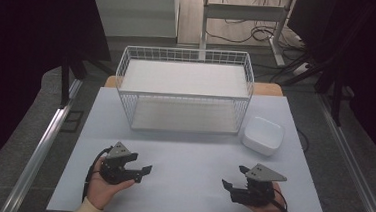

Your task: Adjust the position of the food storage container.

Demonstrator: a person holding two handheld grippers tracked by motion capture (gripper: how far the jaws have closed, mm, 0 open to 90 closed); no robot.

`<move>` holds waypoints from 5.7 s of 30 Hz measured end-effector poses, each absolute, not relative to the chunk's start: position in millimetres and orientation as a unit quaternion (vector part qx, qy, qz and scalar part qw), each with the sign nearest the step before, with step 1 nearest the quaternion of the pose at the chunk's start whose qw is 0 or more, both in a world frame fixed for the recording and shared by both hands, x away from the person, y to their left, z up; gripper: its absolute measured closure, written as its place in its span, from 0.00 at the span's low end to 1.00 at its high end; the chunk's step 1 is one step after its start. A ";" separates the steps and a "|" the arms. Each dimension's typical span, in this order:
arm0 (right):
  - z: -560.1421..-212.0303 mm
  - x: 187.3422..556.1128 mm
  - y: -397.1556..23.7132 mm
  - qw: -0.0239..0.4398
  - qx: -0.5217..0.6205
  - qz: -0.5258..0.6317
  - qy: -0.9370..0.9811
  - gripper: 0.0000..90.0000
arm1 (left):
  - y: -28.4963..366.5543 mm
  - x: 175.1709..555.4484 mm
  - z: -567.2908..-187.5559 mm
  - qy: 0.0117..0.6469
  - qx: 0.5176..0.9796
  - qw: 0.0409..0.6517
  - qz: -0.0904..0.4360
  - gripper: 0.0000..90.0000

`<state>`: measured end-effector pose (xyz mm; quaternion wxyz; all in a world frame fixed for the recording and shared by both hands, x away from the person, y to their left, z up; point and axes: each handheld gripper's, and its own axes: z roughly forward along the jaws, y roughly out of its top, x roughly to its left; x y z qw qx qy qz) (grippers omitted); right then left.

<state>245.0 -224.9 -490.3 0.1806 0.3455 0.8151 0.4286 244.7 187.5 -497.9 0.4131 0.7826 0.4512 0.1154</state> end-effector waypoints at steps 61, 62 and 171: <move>-393.1 382.3 -269.3 0.168 0.415 0.330 0.831 0.87 | 190.5 244.4 -497.3 0.445 0.786 0.413 0.120 0.30; -393.3 387.2 -270.8 0.170 0.416 0.326 0.832 0.90 | 190.3 244.5 -497.7 0.445 0.786 0.412 0.119 0.31; -475.2 332.5 -269.1 0.107 0.364 0.220 0.899 1.00 | 196.8 248.2 -499.0 0.463 0.775 0.419 0.098 0.30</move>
